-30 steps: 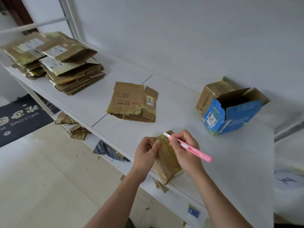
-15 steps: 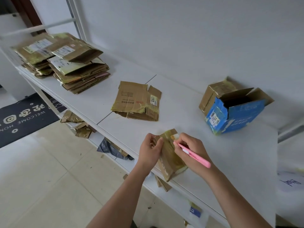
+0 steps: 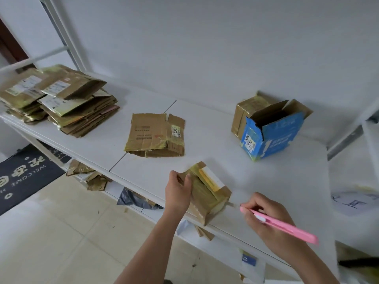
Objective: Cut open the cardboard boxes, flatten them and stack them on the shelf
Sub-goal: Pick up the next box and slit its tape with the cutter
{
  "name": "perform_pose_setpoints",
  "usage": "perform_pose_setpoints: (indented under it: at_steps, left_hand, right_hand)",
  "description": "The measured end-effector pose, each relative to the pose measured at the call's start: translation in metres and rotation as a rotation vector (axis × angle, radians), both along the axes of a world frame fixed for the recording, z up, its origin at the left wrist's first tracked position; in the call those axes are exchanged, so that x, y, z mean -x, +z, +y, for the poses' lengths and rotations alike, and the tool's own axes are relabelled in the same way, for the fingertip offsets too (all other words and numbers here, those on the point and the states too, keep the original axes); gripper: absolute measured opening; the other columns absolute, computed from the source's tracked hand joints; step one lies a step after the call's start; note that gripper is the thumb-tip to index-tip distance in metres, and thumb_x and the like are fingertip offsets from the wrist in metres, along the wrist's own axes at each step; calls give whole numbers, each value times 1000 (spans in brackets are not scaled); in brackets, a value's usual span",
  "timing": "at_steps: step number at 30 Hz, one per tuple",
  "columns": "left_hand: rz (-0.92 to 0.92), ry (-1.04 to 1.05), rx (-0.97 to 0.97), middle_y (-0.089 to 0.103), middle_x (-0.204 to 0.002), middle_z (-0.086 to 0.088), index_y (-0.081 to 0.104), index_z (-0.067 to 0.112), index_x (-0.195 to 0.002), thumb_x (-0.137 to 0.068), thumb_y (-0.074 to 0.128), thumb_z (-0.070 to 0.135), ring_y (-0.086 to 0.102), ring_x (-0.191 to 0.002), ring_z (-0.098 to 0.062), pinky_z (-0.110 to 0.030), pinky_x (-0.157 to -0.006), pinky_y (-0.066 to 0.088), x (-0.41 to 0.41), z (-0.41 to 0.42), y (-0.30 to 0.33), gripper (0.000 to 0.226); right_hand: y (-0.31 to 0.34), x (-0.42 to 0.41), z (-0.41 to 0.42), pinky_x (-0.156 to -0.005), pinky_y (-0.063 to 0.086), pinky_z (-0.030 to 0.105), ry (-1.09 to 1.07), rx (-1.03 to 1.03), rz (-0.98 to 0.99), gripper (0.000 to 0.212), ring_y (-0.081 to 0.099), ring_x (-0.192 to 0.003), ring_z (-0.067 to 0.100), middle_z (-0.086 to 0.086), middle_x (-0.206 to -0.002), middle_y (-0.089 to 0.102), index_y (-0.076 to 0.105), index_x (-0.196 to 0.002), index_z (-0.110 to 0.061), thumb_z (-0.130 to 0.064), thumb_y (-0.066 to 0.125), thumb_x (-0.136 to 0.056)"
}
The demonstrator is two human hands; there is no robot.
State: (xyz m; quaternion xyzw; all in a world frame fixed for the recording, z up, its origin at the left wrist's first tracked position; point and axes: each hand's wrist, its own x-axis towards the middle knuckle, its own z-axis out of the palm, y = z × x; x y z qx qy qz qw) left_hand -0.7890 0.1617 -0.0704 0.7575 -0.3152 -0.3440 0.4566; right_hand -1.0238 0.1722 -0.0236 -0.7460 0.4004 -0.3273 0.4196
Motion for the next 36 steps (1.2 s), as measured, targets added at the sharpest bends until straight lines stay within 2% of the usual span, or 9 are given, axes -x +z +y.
perform_pose_setpoints:
  at_steps: [3, 6, 8, 10, 11, 13, 19, 30, 36]
  left_hand:
    - [-140, -25, -76, 53, -83, -1, 38, 16, -86, -100, 49, 40, 47, -68, -15, -29, -56, 37, 8, 1, 9, 30]
    - [-415, -125, -153, 52, -96, -1, 31, 22, -103, -102, 40, 41, 54, -77, -23, -38, -65, 44, 24, 6, 13, 22]
    - [-640, -227, -103, 45, -126, -2, 27, 32, -129, -102, 37, 28, 57, -99, -24, -41, -85, 47, 28, 6, 14, 29]
    - [-764, -400, -39, 24, -157, 2, 24, 36, -148, -102, 35, 15, 33, -140, -21, -39, -116, 25, 25, 2, 12, 52]
    - [-751, -477, -17, 15, -162, 5, 25, 33, -152, -103, 33, 13, 15, -149, -18, -36, -121, 11, 23, -1, 12, 53]
    - [-674, -589, 9, 13, -164, 4, 28, 26, -153, -107, 30, 22, -1, -152, -16, -34, -123, 3, 17, -4, 9, 46]
    - [-650, -639, -7, 10, -164, 3, 24, 24, -153, -95, 43, 57, -5, -150, -14, -35, -123, 6, 13, -5, 8, 70]
    - [-592, -696, -46, -1, -162, 11, 15, 28, -155, -91, 53, 58, -14, -145, -1, -23, -116, -2, 8, -7, 8, 80]
    - [-623, -703, -67, 1, -163, 7, 15, 26, -155, -92, 52, 57, -13, -147, -6, -30, -120, 4, 10, -8, 13, 80]
  right_hand:
    - [-7, 13, 5, -55, 51, 35, -341, -29, -174, 18, 62, -63, 26, 6, -68, 65, 56, -78, -18, -22, 73, -85]
    - [-16, 17, 4, -63, 58, 36, -507, -65, -313, 15, 68, -65, 24, 9, -72, 72, 60, -74, -13, -16, 71, -83]
    - [-22, 15, 3, -67, 59, 33, -549, -117, -382, 17, 71, -67, 24, 9, -75, 74, 62, -76, -7, -20, 66, -86]
    - [-27, 12, 0, -69, 60, 31, -581, -159, -440, 23, 72, -70, 28, 11, -76, 74, 61, -77, -4, -21, 59, -93]
    - [-29, 10, -3, -70, 60, 30, -601, -190, -476, 24, 72, -72, 29, 13, -77, 74, 61, -77, -3, -17, 57, -96]
    - [-32, 5, -11, -74, 60, 28, -627, -275, -580, 22, 71, -77, 27, 15, -79, 72, 60, -81, -1, -12, 53, -99]
    - [-42, -23, -34, -80, 60, 39, -633, -477, -822, 13, 67, -77, 19, 15, -81, 68, 58, -95, 7, -6, 58, -96]
    - [-60, -46, -43, -78, 60, 36, -609, -445, -832, 9, 68, -78, 16, 10, -77, 67, 62, -90, 5, -2, 59, -95]
    - [-54, -39, -45, -79, 61, 38, -538, -400, -747, 9, 64, -76, 22, 14, -73, 64, 60, -86, 11, 5, 59, -93]
